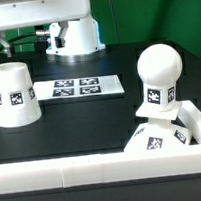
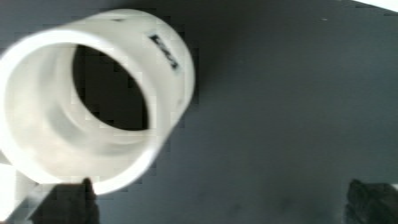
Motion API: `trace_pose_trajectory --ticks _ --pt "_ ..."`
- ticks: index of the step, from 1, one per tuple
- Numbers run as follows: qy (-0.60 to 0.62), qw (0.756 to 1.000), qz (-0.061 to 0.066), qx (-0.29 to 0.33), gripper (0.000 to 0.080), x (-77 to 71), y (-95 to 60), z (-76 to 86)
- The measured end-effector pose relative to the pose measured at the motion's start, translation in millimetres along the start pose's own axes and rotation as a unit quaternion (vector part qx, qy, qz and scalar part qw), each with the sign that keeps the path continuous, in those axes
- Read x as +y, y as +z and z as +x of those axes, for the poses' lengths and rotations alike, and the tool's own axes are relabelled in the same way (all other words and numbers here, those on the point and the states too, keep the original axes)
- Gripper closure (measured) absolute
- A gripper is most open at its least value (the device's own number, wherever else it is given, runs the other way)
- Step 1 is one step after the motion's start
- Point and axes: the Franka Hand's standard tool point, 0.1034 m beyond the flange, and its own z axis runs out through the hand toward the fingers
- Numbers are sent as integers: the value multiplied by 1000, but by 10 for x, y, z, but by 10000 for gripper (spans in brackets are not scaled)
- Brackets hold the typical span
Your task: Assemble lamp
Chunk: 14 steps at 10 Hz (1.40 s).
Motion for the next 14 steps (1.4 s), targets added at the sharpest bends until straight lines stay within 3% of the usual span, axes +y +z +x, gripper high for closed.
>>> trace_pose_trajectory --ticks 4,7,8,9,11,12,13,14 --pt "-9 1000 -5 -5 100 163 208 -129" --pt "-12 1000 -6 -10 100 142 351 -137" --pt "-14 1000 -6 -13 224 124 374 -139" --pt "-15 1000 -6 -14 224 118 385 -143" --pt "-15 1000 -5 -15 498 112 387 -142" --pt "-15 1000 -5 -15 498 112 387 -142" --pt "-16 1000 -5 -15 681 112 387 -142" --pt "-16 1000 -6 -13 751 114 374 -128"
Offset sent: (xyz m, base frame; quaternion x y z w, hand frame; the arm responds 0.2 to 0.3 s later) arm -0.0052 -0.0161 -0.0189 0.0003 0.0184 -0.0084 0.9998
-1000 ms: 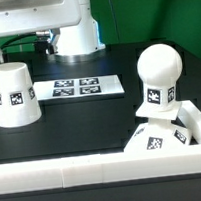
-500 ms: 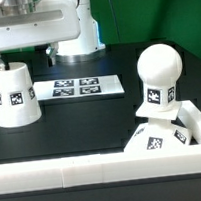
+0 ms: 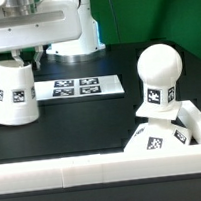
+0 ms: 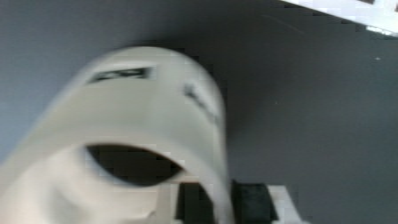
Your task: Assemble lamp
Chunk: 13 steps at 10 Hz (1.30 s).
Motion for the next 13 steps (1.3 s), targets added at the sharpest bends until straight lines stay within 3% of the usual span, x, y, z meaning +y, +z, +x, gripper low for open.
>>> trace_pose_trajectory --ticks 3,5,6,7,8,10,11,12,13 --pt "-2 1000 2 -2 754 -27 -1 10" --pt "0 1000 12 -7 754 -145 -51 111" --pt "16 1000 21 -13 754 -308 -156 272" --pt "28 999 39 -11 754 -502 -341 534" --pt "50 997 48 -14 754 -634 -532 746" --pt "81 994 64 -23 754 -826 -1011 1217" --pt "91 993 69 -29 754 -839 -1130 1405" --pt "96 992 70 -33 754 -840 -1130 1507" --pt "94 993 70 -32 754 -836 -1114 1497"
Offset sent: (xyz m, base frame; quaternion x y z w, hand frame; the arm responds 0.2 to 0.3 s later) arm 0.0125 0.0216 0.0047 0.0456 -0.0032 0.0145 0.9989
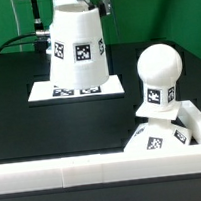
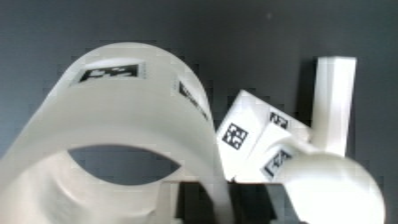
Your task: Assemble lamp
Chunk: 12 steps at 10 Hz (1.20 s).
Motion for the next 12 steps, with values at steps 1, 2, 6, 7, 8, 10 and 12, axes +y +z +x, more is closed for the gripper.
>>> trace_pose_trajectory --ticks 1,2,6,7,8,10,12 --pt "0 1000 0 -1 754 2 10 -12" --pt "0 1000 0 -2 754 3 17 -12" --pt "-3 1000 2 6 754 -256 -271 83" --pt "-3 1000 3 5 754 -364 -361 121" --pt "-3 1000 3 6 754 -451 -448 155" --pt "5 1000 4 7 754 -630 -573 214" --pt "5 1000 5 14 754 -801 -617 339"
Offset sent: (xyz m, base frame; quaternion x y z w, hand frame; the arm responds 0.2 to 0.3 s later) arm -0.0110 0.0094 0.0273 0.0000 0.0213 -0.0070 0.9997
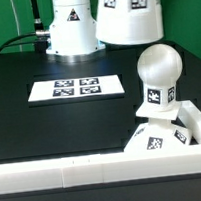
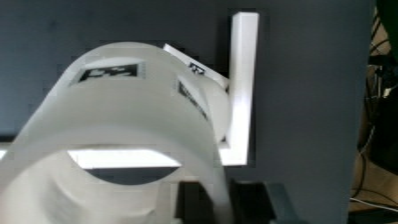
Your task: Assemble lamp
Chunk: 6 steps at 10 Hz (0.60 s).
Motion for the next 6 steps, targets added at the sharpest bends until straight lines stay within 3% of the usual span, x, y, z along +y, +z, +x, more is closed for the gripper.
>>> trace_pose_trajectory --ticks 2,6 --pt "11 1000 0 -3 754 -97 92 77" --pt "12 1000 -3 -9 754 -289 482 126"
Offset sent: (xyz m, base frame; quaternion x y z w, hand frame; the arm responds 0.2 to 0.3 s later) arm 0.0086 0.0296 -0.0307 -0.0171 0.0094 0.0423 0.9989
